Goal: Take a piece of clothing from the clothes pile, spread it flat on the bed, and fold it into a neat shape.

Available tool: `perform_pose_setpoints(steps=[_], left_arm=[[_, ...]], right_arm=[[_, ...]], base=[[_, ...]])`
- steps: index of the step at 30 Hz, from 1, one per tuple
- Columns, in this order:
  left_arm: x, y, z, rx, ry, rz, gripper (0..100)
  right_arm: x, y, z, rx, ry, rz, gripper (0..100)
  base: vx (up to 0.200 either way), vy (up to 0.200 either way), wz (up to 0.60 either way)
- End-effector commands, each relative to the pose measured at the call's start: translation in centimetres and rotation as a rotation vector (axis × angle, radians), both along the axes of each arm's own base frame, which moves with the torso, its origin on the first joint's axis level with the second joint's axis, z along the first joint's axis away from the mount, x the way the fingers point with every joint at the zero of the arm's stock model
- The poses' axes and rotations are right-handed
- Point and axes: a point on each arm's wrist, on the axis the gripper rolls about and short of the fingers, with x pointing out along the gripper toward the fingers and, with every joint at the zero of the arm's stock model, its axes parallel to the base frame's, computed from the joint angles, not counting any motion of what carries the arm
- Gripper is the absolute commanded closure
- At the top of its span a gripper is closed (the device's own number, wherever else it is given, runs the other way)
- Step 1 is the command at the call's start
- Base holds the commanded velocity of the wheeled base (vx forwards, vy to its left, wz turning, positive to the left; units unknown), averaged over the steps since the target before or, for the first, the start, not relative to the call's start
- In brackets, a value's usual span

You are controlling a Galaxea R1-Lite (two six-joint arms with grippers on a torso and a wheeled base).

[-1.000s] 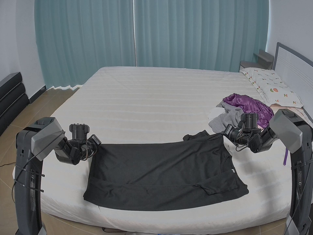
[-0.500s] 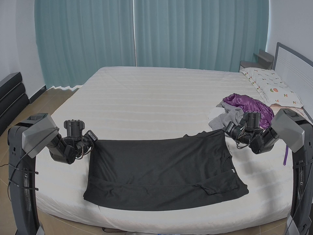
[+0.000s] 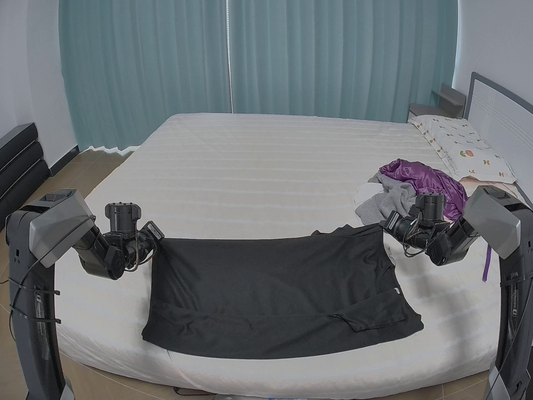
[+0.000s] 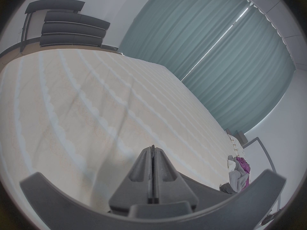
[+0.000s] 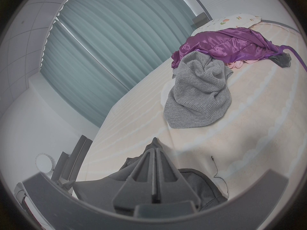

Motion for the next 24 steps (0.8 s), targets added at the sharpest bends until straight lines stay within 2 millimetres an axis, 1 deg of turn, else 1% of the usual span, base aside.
perform_pose_setpoints(steps=[1,5,8,11,13,15,16,17,18,23,24], left_arm=[[-0.4,0.0,0.5,0.000,-0.001,-0.001,100],[-1.3,0.0,1.4,-0.001,-0.003,-0.004,100],[-2.3,0.0,2.1,-0.004,0.004,-0.009,100],[-3.3,-0.1,2.4,0.005,0.020,-0.021,100],[-4.2,-0.2,2.5,0.010,0.036,-0.027,100],[-4.9,-0.1,2.4,0.011,0.056,-0.029,100],[-4.9,-0.1,2.4,0.011,0.056,-0.029,100],[-5.6,-0.1,2.1,0.013,0.079,-0.032,100],[-6.0,-0.1,1.9,0.018,0.092,-0.035,100],[-8.2,-0.2,1.2,0.021,0.089,-0.044,100],[-8.2,-0.2,1.2,0.021,0.089,-0.044,100]], right_arm=[[-0.5,-0.4,0.7,0.001,-0.003,0.006,100],[-1.6,-0.7,1.3,0.014,0.011,0.030,100],[-2.7,-1.1,1.7,0.014,0.024,0.034,100],[-3.8,-1.6,1.6,0.006,0.049,0.045,100],[-5.1,-2.0,1.7,0.007,0.069,0.065,100],[-6.4,-2.4,1.3,0.015,0.098,0.089,100],[-6.4,-2.4,1.3,0.015,0.098,0.089,100],[-7.3,-2.7,1.0,0.014,0.107,0.096,100],[-7.8,-2.9,0.8,0.013,0.106,0.093,100],[-9.8,-3.6,-0.3,0.015,0.128,0.095,100],[-9.8,-3.6,-0.3,0.015,0.128,0.095,100]], base=[[0.000,0.000,0.00],[0.000,0.000,0.00],[0.000,0.000,0.00],[0.000,0.000,0.00],[0.000,0.000,0.00],[0.000,0.000,0.00],[0.000,0.000,0.00],[0.000,0.000,0.00],[0.000,0.000,0.00],[0.000,0.000,0.00],[0.000,0.000,0.00]])
